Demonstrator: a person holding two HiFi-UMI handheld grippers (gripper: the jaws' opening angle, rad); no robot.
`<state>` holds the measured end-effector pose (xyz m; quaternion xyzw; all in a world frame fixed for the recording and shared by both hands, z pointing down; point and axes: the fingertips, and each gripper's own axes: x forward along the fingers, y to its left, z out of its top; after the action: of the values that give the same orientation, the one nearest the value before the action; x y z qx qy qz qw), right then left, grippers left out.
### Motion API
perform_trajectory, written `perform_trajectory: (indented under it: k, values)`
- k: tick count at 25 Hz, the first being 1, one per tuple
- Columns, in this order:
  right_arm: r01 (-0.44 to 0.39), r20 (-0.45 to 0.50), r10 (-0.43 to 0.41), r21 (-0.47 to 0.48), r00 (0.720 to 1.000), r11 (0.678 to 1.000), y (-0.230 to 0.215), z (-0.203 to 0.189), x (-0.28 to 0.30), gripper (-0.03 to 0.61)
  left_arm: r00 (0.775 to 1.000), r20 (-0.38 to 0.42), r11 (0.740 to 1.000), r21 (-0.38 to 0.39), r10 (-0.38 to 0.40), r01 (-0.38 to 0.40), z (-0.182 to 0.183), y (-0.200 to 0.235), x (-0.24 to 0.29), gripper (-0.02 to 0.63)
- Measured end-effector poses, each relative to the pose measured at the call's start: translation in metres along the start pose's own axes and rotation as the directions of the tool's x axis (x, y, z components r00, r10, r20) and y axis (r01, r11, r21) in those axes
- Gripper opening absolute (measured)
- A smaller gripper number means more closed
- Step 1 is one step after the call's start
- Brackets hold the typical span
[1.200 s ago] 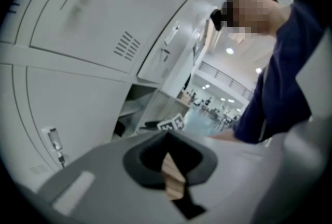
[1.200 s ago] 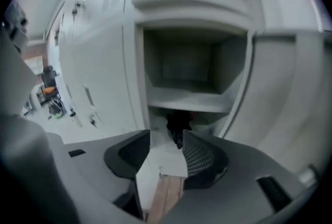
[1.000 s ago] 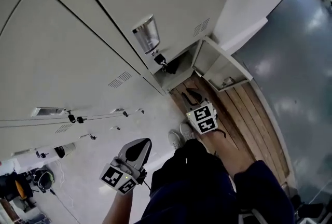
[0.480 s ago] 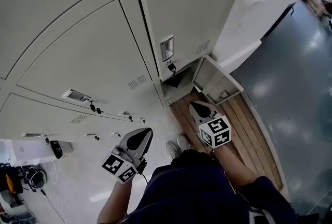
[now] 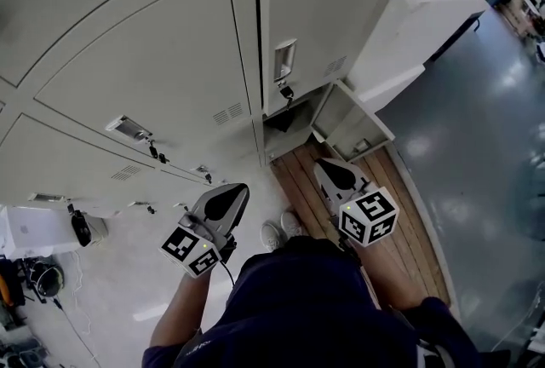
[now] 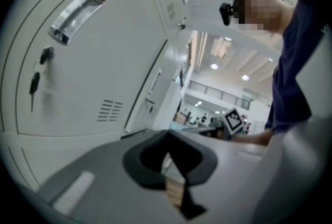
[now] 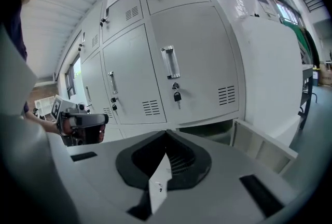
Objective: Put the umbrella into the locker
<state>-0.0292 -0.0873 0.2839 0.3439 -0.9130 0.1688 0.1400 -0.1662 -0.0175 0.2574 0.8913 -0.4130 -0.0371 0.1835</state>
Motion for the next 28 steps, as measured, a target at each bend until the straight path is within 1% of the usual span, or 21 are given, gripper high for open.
perform_trajectory:
  k: [5,14,21,28]
  values:
    - [0.004,0.008,-0.004,-0.018,1.0,1.0,0.008,0.003,-0.009,0.006,1.0,0.01,1.0,0.009,-0.014,0.014,0.004,-0.008,0.0,0.002]
    - [0.001,0.021,0.0,-0.042,1.0,0.999,0.023,0.002,-0.02,0.006,1.0,0.015,1.0,0.012,-0.016,0.016,0.002,-0.02,-0.01,0.002]
    - [0.002,0.019,-0.001,-0.054,1.0,0.999,0.028,-0.002,-0.027,0.006,1.0,0.021,1.0,0.014,-0.008,0.008,-0.001,-0.027,-0.018,0.002]
    - [-0.01,0.009,0.01,-0.058,1.0,0.998,0.024,-0.007,-0.034,0.006,1.0,0.02,1.0,0.014,-0.004,0.004,-0.004,-0.038,-0.013,0.002]
